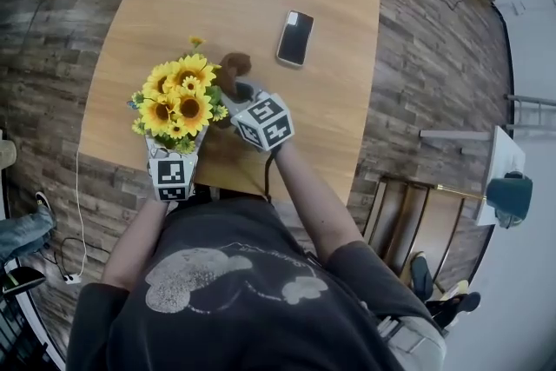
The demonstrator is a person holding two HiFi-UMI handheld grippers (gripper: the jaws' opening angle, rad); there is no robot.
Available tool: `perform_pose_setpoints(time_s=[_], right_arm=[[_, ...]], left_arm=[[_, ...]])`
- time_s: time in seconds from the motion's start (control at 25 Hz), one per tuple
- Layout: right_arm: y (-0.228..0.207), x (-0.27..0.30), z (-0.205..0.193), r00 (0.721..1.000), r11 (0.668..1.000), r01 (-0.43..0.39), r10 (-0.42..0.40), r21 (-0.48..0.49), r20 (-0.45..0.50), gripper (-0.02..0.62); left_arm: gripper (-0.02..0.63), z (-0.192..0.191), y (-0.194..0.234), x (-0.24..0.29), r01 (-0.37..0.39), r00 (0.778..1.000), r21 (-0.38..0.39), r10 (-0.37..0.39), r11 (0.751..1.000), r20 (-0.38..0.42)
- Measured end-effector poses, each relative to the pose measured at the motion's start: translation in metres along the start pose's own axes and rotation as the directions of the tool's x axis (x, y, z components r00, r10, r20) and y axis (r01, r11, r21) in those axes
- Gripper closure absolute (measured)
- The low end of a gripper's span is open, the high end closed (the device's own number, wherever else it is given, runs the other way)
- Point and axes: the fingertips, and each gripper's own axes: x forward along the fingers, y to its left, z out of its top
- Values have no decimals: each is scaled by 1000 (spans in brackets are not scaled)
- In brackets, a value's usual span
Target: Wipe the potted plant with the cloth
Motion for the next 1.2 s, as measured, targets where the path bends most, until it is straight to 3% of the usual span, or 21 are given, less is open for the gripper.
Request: perform_pose_setpoints(time_s=[0.2,0.72,1.0,1.2], right_arm=[[21,6,-1,995,994,-102,102,-33,-10,540],[64,-26,-26,995,993,-97,94,-66,-44,540],[93,-49,-39,994,993,-101,98,-53,-52,540],[108,-54,-44,995,995,-93,92,-23,-44,540]], left_arm=[[130,0,1,1,34,999,11,-34,999,-1],[132,-3,-5,-5,214,977,85,-215,973,3],[132,-2,-22,-4,364,930,156,-369,918,1],[132,-3,-26,-4,475,877,200,-480,857,-24]])
